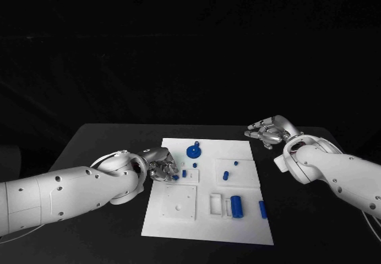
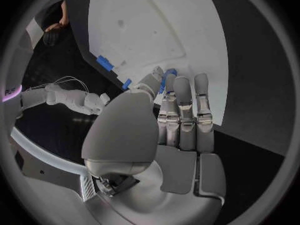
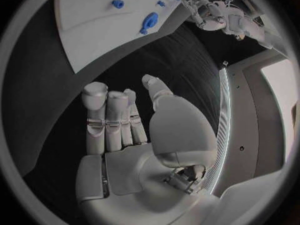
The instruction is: Assemble the parts on the task board
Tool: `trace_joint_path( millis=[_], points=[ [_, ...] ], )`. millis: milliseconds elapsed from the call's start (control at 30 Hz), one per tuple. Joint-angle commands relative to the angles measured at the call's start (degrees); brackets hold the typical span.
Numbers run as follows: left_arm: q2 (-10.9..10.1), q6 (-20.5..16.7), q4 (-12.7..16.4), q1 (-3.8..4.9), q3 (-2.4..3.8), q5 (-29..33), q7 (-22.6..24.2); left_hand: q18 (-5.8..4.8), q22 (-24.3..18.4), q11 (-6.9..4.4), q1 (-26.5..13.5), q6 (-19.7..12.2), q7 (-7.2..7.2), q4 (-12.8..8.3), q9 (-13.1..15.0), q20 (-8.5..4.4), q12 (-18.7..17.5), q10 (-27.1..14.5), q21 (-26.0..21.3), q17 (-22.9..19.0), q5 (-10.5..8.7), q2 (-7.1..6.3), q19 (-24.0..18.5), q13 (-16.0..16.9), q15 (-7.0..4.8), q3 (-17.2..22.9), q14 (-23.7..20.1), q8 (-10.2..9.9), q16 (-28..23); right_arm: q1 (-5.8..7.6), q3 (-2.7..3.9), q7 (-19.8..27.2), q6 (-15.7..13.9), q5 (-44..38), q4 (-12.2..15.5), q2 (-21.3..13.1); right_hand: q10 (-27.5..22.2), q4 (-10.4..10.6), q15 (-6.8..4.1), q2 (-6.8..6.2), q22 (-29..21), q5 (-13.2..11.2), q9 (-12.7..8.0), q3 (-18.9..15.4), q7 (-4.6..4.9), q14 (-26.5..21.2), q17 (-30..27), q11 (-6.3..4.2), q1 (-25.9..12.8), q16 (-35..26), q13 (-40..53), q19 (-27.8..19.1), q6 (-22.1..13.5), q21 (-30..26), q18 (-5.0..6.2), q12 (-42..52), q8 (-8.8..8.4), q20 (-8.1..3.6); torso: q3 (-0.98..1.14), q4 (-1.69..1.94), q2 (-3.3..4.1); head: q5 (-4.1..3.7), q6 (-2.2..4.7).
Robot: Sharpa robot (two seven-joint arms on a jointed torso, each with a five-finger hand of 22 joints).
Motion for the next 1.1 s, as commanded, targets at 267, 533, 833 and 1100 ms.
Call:
trace_joint_path(
  millis=[267, 533, 833, 1100],
  points=[
    [0.2, 1.1, -0.6, -0.4, 0.03, -0.6, 0.7, -0.58, 1.2, 0.21, 0.4, 2.0, -0.4, 0.2, 0.0, 0.09, 0.2, 0.9, -0.2, 0.2, 0.38, 1.43, 0.4, 0.1, 0.23, 0.8, -0.2, -0.1, 0.3, -0.07, 0.03, 0.6, 0.8, -0.3, 0.2, 0.1, 0.3, 0.1, 0.1, 0.1, 4.7, 0.3, -0.1, -0.4, 0.05, 0.5, 0.1, 0.02, -0.4, -0.2, 0.0, 3.0, -0.5, 0.3, 1.06, 0.2, -0.23, -0.04, 0.03, 0.06, -0.03, 0.0, 0.07],
    [0.3, 1.4, -0.9, -0.48, 0.03, -0.6, 0.5, -0.59, 1.2, 0.17, 0.6, 3.1, -0.67, 0.3, 0.0, 0.04, 0.4, 0.8, 0.0, 0.3, 0.4, 2.22, 0.4, 0.1, 0.18, 1.1, -0.2, -0.1, 0.5, -0.08, 0.03, 0.6, 0.8, -0.4, 0.2, 0.1, 0.3, 0.1, 0.1, 0.1, 4.7, 0.3, -0.1, -0.4, 0.05, 0.5, 0.1, 0.02, -0.4, -0.2, 0.0, 3.0, -0.5, 0.3, 1.06, 0.2, -0.23, -0.04, 0.0, 0.03, -0.01, 0.01, -0.02],
    [0.5, 0.8, -1.3, -0.55, 0.03, -0.6, 0.3, -0.54, 1.1, 0.31, -0.5, 0.3, -0.06, 2.0, -0.1, 0.15, 0.7, 0.6, 0.0, 0.2, 0.25, 2.75, 0.4, 0.1, 0.31, 0.8, -0.1, -0.3, 0.4, -0.09, 0.03, 0.6, 0.9, -0.4, 0.4, 0.1, 0.3, 0.1, 0.09, 0.17, 4.7, 0.3, -0.1, -0.2, 0.03, 0.5, 0.1, 0.0, -0.4, -0.2, 0.1, 3.0, -0.4, 0.3, 1.06, 0.2, -0.23, -0.05, 0.02, 0.01, 0.04, -0.04, -0.05],
    [0.7, 1.1, -1.7, -0.58, 0.03, -0.6, -0.5, -0.43, 1.1, 0.38, -0.1, -0.3, 0.09, 3.9, -0.1, 0.24, 1.0, 0.5, -0.3, 0.2, -0.28, 2.43, 0.7, 0.1, 0.37, 0.4, 0.1, -0.2, 0.4, -0.1, 0.03, 0.6, 0.9, -0.5, 0.5, 0.1, 0.3, 0.1, 0.09, 0.17, 4.7, 0.3, -0.1, -0.2, 0.03, 0.5, 0.1, 0.0, -0.4, -0.2, 0.1, 3.0, -0.4, 0.3, 1.06, 0.2, -0.23, -0.05, 0.05, 0.02, -0.02, -0.05, -0.25]
  ],
)
